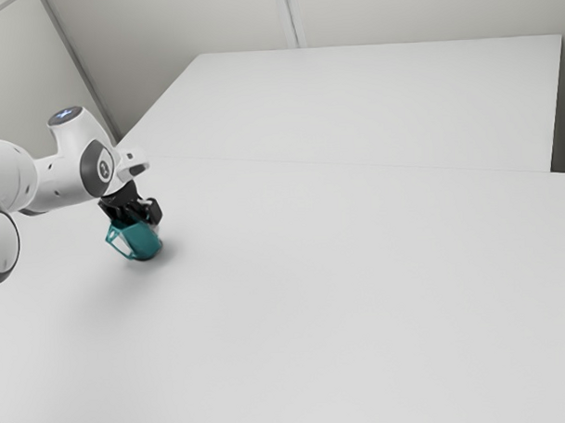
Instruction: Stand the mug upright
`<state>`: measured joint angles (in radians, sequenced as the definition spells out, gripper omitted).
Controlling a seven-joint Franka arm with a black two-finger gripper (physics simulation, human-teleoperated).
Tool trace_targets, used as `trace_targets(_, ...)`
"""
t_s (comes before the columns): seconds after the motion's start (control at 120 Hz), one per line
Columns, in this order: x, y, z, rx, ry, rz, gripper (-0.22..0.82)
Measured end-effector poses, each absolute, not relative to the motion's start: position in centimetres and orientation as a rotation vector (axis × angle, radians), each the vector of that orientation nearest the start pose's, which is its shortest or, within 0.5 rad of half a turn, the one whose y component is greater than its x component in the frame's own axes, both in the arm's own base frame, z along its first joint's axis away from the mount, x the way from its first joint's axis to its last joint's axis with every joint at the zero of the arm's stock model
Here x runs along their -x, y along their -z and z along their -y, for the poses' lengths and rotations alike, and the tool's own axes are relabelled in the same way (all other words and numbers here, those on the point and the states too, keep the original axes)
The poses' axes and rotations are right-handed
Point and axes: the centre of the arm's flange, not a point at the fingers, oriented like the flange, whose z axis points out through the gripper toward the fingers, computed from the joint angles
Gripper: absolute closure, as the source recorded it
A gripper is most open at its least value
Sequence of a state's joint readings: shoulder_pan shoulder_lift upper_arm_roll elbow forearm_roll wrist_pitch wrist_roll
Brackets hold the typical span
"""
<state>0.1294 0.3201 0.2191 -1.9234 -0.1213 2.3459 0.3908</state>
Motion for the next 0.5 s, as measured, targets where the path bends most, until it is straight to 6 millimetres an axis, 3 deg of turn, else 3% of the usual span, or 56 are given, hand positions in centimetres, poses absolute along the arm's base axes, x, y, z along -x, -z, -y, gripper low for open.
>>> trace_targets(0.117,-59.9,-36.2,-20.3,3.103,0.230,0.037,0.15)
trace_targets(0.283,-61.0,-42.1,-20.0,3.063,0.312,0.004,0.07)
trace_targets(0.392,-62.0,-48.7,-18.6,3.038,0.351,-0.046,0.04)
trace_targets(0.45,-62.3,-53.5,-15.7,3.041,0.328,-0.099,0.03)
trace_targets(0.5,-61.7,-56.5,-12.8,3.061,0.274,-0.139,0.02)
